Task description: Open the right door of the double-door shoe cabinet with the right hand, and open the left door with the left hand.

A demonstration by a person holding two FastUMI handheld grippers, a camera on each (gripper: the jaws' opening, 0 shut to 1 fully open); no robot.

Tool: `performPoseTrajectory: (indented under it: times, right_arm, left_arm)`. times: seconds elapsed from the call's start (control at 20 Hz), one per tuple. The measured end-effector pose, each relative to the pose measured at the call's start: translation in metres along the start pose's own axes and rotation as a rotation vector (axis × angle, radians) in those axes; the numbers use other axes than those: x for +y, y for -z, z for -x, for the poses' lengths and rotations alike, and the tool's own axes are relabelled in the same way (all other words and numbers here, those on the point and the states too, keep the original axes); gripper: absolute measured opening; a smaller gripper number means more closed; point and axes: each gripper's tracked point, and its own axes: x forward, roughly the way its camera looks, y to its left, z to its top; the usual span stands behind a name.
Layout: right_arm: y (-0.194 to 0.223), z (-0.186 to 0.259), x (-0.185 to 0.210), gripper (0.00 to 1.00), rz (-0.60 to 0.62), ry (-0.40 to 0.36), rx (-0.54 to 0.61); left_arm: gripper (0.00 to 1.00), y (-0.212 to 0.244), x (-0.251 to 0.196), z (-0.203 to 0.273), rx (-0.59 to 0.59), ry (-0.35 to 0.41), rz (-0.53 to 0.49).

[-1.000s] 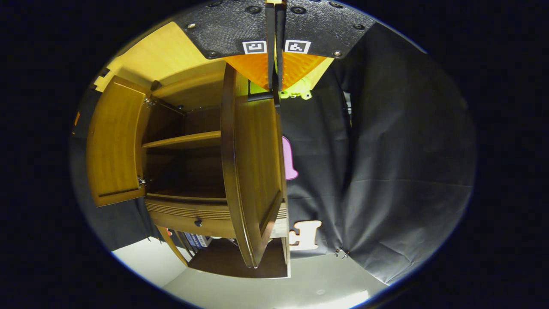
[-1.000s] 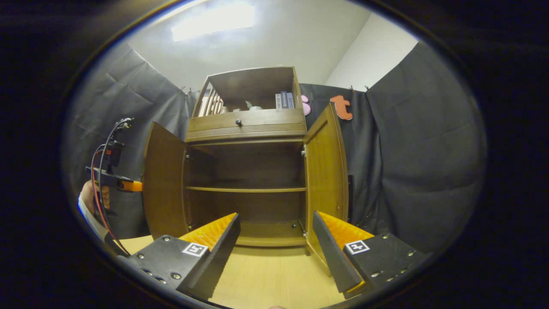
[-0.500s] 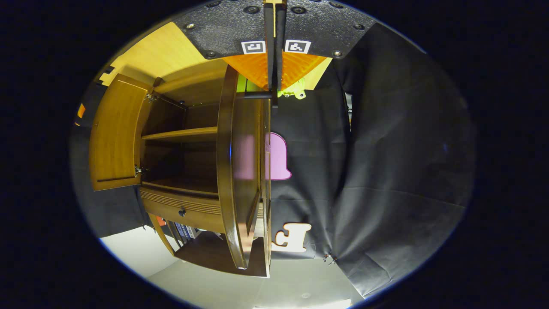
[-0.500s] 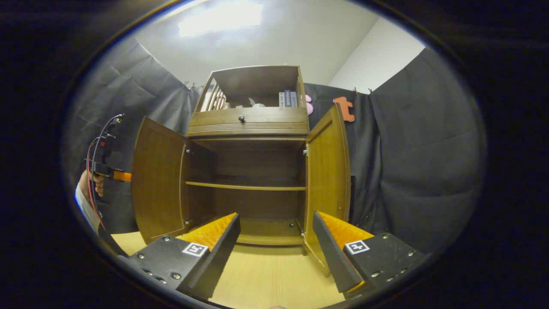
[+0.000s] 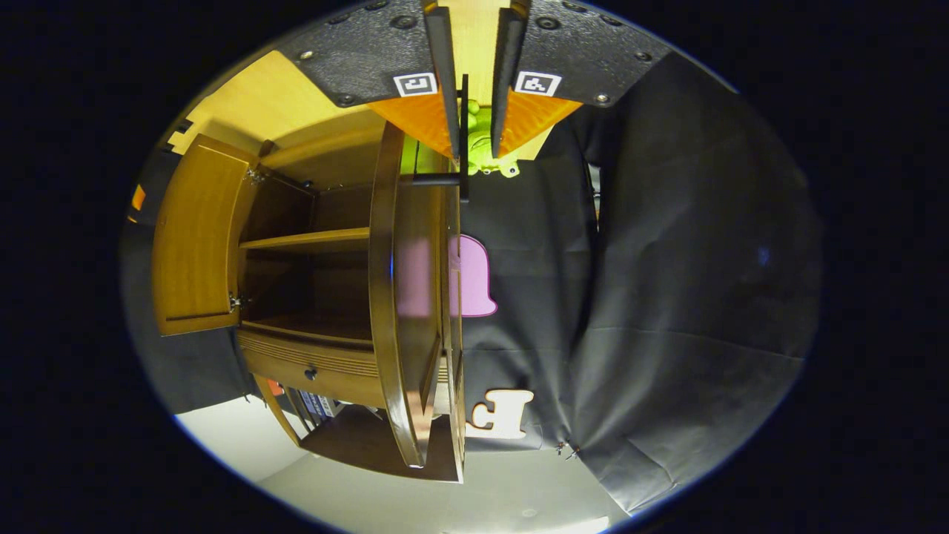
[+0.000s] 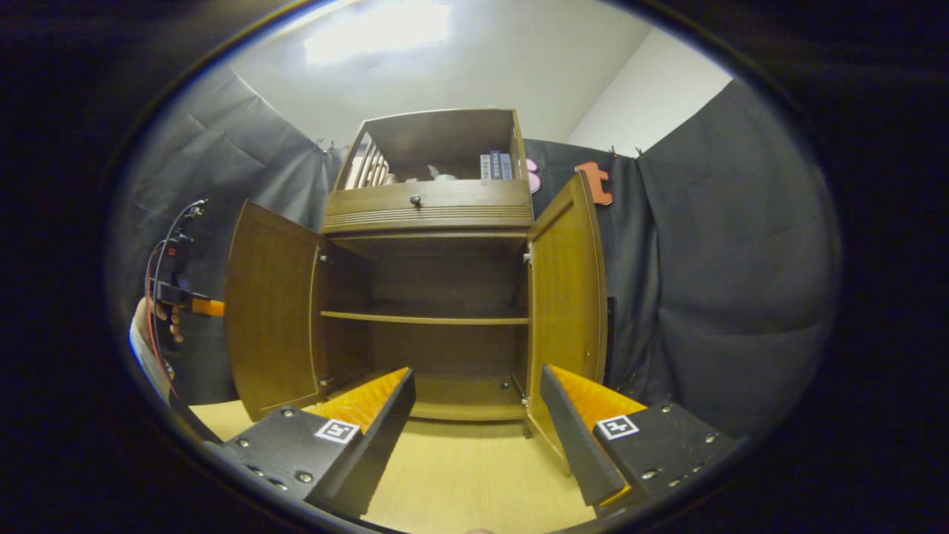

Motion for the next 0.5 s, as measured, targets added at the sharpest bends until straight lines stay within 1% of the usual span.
performPoseTrajectory:
  times: [0.05, 0.15, 0.2, 0.25, 0.4, 0.45, 0.5]
  right_arm:
    - [0.000, -0.001, 0.000, 1.00, -0.002, 0.003, 0.002]
    - [0.001, -0.001, -0.003, 1.00, -0.017, 0.020, 0.006]
    - [0.002, -0.002, -0.002, 0.97, -0.022, 0.022, 0.006]
    - [0.002, -0.001, 0.000, 1.00, -0.025, 0.021, 0.008]
    - [0.005, -0.005, 0.004, 1.00, -0.013, 0.009, 0.030]
    - [0.004, -0.007, 0.004, 1.00, -0.005, 0.009, 0.035]
    - [0.001, -0.010, 0.004, 1.00, 0.004, 0.007, 0.037]
  left_arm:
    - [0.29, 0.002, 0.002, 0.003, 0.001, -0.007, -0.002]
    - [0.32, 0.006, 0.005, 0.007, -0.003, -0.021, -0.004]
    - [0.35, 0.007, 0.006, 0.009, -0.011, -0.027, -0.013]
    - [0.40, 0.006, 0.009, 0.009, -0.016, -0.036, -0.011]
    - [0.59, 0.006, 0.018, 0.011, -0.008, -0.082, 0.008]
    - [0.70, 0.007, 0.021, 0.012, -0.001, -0.099, 0.013]
    - [0.77, 0.008, 0.023, 0.016, 0.003, -0.119, 0.017]
